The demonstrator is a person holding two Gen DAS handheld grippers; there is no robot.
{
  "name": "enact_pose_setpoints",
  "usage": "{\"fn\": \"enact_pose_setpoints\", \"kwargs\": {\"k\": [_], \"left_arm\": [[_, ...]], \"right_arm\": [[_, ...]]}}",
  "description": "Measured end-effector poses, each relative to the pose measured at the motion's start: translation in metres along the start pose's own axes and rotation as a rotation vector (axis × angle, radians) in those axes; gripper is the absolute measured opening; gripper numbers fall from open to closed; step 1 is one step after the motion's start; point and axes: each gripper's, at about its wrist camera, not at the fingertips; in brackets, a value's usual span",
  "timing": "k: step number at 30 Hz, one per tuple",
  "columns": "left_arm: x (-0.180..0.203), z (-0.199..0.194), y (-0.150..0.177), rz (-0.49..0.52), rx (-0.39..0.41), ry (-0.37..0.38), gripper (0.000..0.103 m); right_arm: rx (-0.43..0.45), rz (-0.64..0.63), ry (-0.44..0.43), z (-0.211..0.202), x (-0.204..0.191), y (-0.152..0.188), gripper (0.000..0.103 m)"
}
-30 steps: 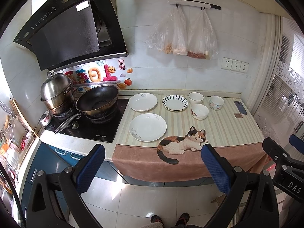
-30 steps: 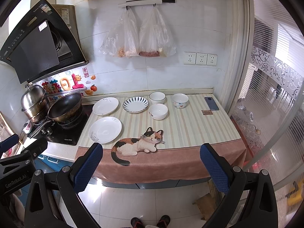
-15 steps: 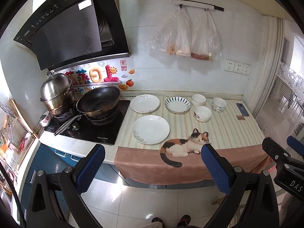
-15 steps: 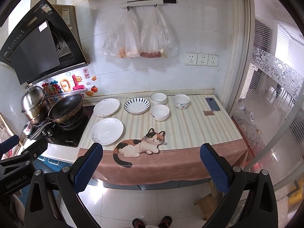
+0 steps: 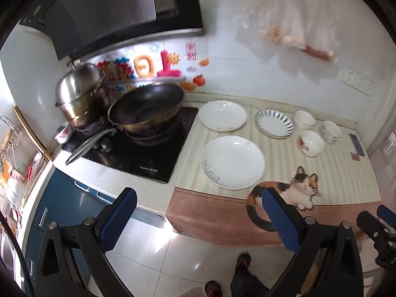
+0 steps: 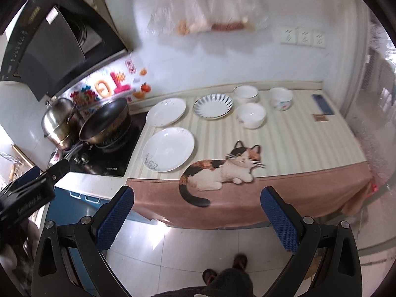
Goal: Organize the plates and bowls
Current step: 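Reach the right tool to the grey-flower white plate rim and grasp it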
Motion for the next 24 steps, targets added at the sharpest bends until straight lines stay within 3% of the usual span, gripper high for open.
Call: {"fn": "enact_pose_setpoints", "kwargs": {"k": [8, 12, 19, 22, 24], "left_arm": [[0.006, 0.146, -0.027, -0.007, -0.181, -0.078, 0.103], [0.007, 0.218, -0.033, -0.048, -0.306, -0.051, 0.103], [0.010, 0.315, -0.032, -0.048, -0.448, -0.074, 0.103], [0.009, 0.344, -0.032, -0.073, -0.495, -0.051, 0.102], [0.009, 0.361, -0.032, -0.087, -0.533, -0.012, 0.101]], "right_arm": [[-0.168, -0.024, -0.058, 0.160, 0.021, -0.048, 0.103], [-0.282, -0.001, -0.105, 0.254, 0.040, -0.074, 0.103], [-0.435, 0.027, -0.157, 0.391, 0.057, -0.098, 0.102], [-0.481, 0.051, -0.210, 0.431, 0.055, -0.102, 0.097], [-0.515, 0.046, -0.256, 0.457, 0.051, -0.103, 0.087]]}}
Point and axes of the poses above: each gripper's, at about its wrist camera, not at the fingertips, and z roughly the way its jaws point, x to its right, y to its underside, and after that the axes turned 2 degrees about x, right-handed
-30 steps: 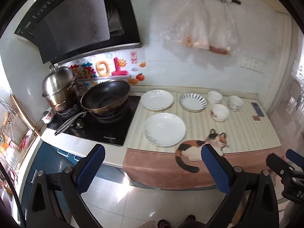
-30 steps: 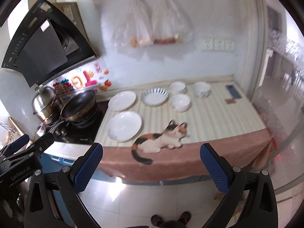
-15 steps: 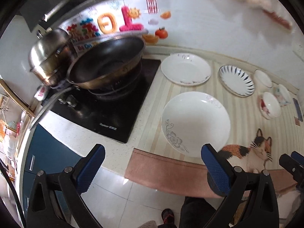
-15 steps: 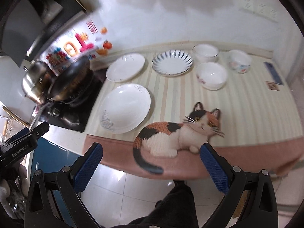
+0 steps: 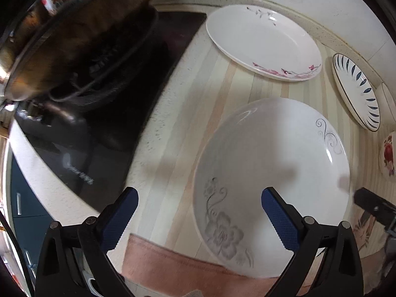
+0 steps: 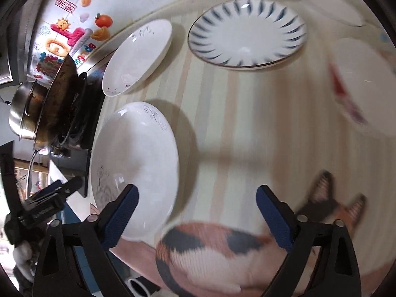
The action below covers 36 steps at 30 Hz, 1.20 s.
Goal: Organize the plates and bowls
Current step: 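Reach the right tool to the grey-flower white plate rim and grasp it, then lift the grey-flower plate with the right tool toward the pink-flower plate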
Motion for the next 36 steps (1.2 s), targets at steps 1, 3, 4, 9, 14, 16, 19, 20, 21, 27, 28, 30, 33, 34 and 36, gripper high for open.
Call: {"fn": "enact_pose_setpoints", "kwargs": {"k": [1, 3, 4, 9, 14, 16, 19, 20, 21, 27, 28, 30, 33, 34, 36], "left_arm": [[0.000, 0.005, -0.002, -0.002, -0.017, 0.011, 0.100], [0.002, 0.014, -0.006, 0.004, -0.040, 0.042, 0.079], [0.004, 0.018, -0.007, 0.007, -0.053, 0.047, 0.068], [0.008, 0.023, -0.004, -0.017, -0.070, 0.081, 0.050], [0.011, 0.020, -0.001, -0.038, -0.060, 0.088, 0.049], [0.014, 0.018, -0.003, -0.035, -0.060, 0.089, 0.049], [0.021, 0.012, -0.003, 0.003, -0.037, 0.074, 0.049], [0.024, 0.010, -0.003, 0.013, -0.031, 0.072, 0.049], [0.028, 0.005, -0.002, 0.020, -0.024, 0.074, 0.049], [0.074, -0.022, 0.005, 0.098, 0.005, 0.226, 0.040], [0.086, -0.025, 0.006, 0.140, 0.003, 0.221, 0.040], [0.100, -0.027, 0.009, 0.192, 0.018, 0.178, 0.040], [0.087, -0.031, 0.004, 0.149, 0.015, 0.186, 0.042], [0.078, -0.030, 0.002, 0.129, 0.017, 0.185, 0.042], [0.046, -0.025, -0.003, 0.062, 0.013, 0.160, 0.042]], "right_arm": [[-0.016, -0.008, -0.005, 0.007, -0.003, -0.001, 0.082], [-0.055, -0.020, -0.020, 0.024, -0.005, -0.008, 0.072], [-0.077, -0.024, -0.035, 0.031, -0.006, -0.010, 0.066], [-0.108, -0.088, -0.091, 0.048, -0.019, -0.017, 0.025], [-0.125, -0.121, -0.093, 0.054, -0.024, -0.019, 0.015], [-0.119, -0.136, -0.086, 0.052, -0.026, -0.018, 0.015], [-0.125, -0.121, -0.090, 0.047, -0.019, -0.016, 0.015], [-0.128, -0.115, -0.089, 0.045, -0.016, -0.014, 0.015], [-0.129, -0.111, -0.088, 0.044, -0.016, -0.013, 0.015], [-0.132, -0.075, -0.138, 0.016, 0.002, 0.001, 0.015], [-0.137, -0.073, -0.154, 0.011, 0.001, 0.004, 0.014], [-0.137, -0.129, -0.073, 0.005, -0.006, 0.013, 0.012], [-0.172, -0.086, -0.075, 0.012, 0.005, 0.018, 0.012], [-0.165, -0.079, -0.088, 0.011, 0.007, 0.019, 0.012], [-0.139, -0.087, -0.090, 0.006, 0.008, 0.020, 0.012]]}}
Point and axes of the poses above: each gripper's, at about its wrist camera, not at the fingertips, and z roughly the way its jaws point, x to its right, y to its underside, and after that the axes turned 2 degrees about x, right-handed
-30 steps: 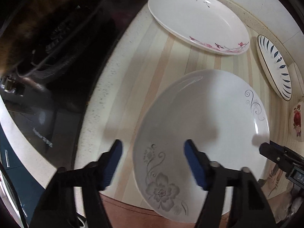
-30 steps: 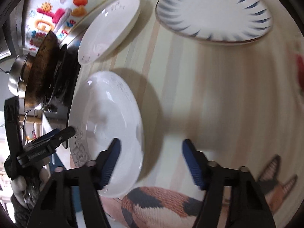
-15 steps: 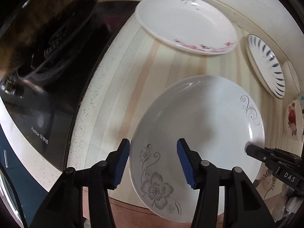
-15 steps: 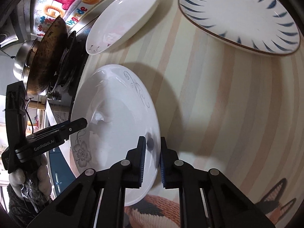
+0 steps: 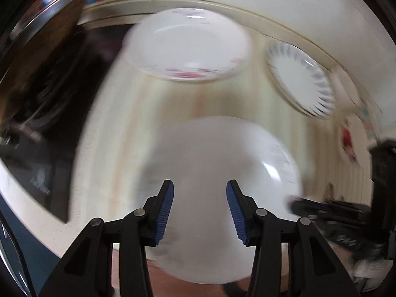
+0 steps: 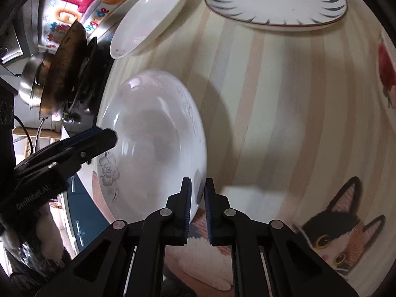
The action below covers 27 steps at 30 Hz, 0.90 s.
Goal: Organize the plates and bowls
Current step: 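Lift the grey-flower plate with the right tool toward the pink-flower plate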
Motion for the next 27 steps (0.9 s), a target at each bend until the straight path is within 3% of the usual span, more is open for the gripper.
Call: {"fn": "enact_pose_setpoints", "kwargs": {"k": [4, 8, 12, 14, 16, 20, 27], "left_arm": [[-0.055, 0.017, -0.006, -0.134, -0.045, 0.000, 0.042], [-0.075, 0.042, -0.008, -0.166, -0.120, 0.022, 0.043], [-0.065, 0.063, -0.008, -0.143, -0.175, 0.084, 0.041], [-0.059, 0.059, -0.008, -0.136, -0.136, 0.109, 0.038], [-0.052, 0.056, -0.007, -0.130, -0.127, 0.081, 0.037], [-0.037, 0.046, -0.003, -0.101, -0.101, 0.079, 0.037], [-0.009, 0.035, 0.010, -0.050, -0.114, 0.091, 0.037]], "right_arm": [[0.006, 0.039, -0.030, -0.005, 0.010, -0.002, 0.012], [-0.011, 0.085, -0.039, 0.001, 0.015, -0.007, 0.012], [-0.025, 0.101, -0.055, 0.006, 0.017, -0.008, 0.012], [-0.039, 0.103, -0.076, 0.011, 0.019, -0.009, 0.012], [-0.050, 0.103, -0.096, 0.018, 0.016, -0.009, 0.012], [-0.034, 0.076, -0.043, 0.021, 0.008, -0.007, 0.013], [-0.016, 0.109, -0.052, -0.005, 0.027, 0.002, 0.013]]}}
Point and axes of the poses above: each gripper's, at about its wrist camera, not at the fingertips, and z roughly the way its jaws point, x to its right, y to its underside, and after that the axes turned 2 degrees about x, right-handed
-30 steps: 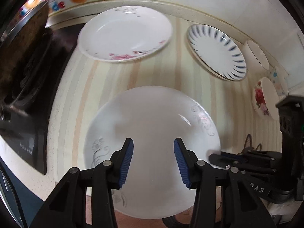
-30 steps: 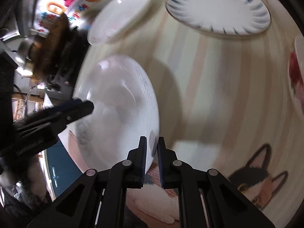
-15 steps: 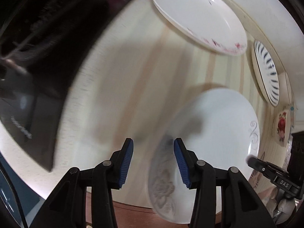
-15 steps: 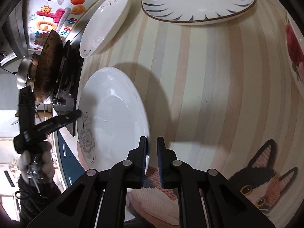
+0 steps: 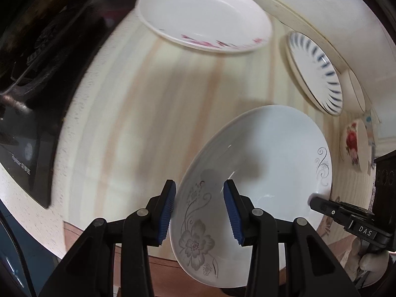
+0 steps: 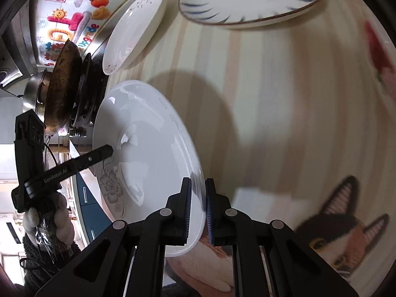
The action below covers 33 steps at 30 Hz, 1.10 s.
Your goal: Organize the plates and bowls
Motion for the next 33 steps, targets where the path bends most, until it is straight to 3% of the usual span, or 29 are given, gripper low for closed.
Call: {"fn": "enact_pose_setpoints", "kwargs": {"k": [9, 18, 26, 30, 33], "left_arm": [[0.075, 0.025, 0.010, 0.097, -0.044, 0.049, 0.037], [0.111, 0.045, 0.009, 0.162, -0.058, 0.031, 0.037], [0.133, 0.059, 0.013, 0.217, -0.067, 0.030, 0.037], [0.116, 0.026, 0.010, 0.226, -0.046, 0.074, 0.037], [0.090, -0.017, -0.007, 0.192, 0.058, 0.079, 0.038]], "right_arm": [[0.016, 0.090, 0.044, -0.051, 0.052, 0.033, 0.013], [0.047, 0.225, 0.079, -0.071, 0.105, 0.051, 0.013], [0.097, 0.280, 0.098, -0.079, 0.121, 0.052, 0.013], [0.092, 0.303, 0.112, -0.083, 0.121, 0.055, 0.014], [0.124, 0.326, 0.164, -0.112, 0.113, 0.065, 0.014]]}}
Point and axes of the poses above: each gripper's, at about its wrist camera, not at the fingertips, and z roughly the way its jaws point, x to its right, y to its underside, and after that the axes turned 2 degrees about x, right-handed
